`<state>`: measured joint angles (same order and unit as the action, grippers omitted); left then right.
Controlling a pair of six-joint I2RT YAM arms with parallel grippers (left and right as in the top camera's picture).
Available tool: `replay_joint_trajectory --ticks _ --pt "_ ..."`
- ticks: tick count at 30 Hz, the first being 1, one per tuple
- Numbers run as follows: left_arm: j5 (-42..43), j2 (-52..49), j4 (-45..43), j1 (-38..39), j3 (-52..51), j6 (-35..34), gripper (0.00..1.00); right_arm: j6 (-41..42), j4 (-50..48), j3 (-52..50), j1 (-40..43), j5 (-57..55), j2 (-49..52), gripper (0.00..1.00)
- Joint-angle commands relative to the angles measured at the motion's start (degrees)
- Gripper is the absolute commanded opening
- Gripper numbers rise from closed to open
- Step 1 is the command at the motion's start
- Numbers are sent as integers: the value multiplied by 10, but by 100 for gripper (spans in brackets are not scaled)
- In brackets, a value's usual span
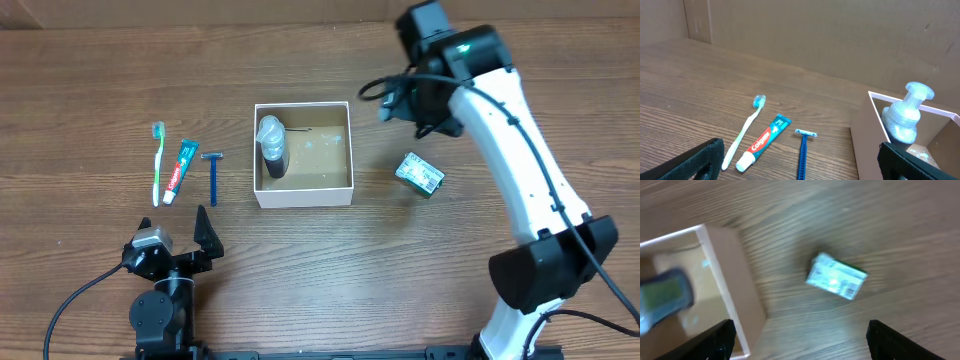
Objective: Pack container
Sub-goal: 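Move the right gripper to the Dettol soap bar and grasp it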
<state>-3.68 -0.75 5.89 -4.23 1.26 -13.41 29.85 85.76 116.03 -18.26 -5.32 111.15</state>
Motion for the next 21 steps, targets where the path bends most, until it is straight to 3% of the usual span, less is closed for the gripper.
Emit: replay_joint_trajectory --ticks 1,7,10,21 --pt "-7 5 -2 -3 -2 -5 100 50 -32 -80 28 6 -2 86" --pt "-7 5 -2 -3 -2 -5 100 110 -182 -259 55 45 -2 87" --pt "-7 5 -2 -3 -2 -5 100 139 -236 -311 55 46 -2 94" --pt "-7 5 -2 -3 -2 -5 100 167 -413 -438 55 54 0 96"
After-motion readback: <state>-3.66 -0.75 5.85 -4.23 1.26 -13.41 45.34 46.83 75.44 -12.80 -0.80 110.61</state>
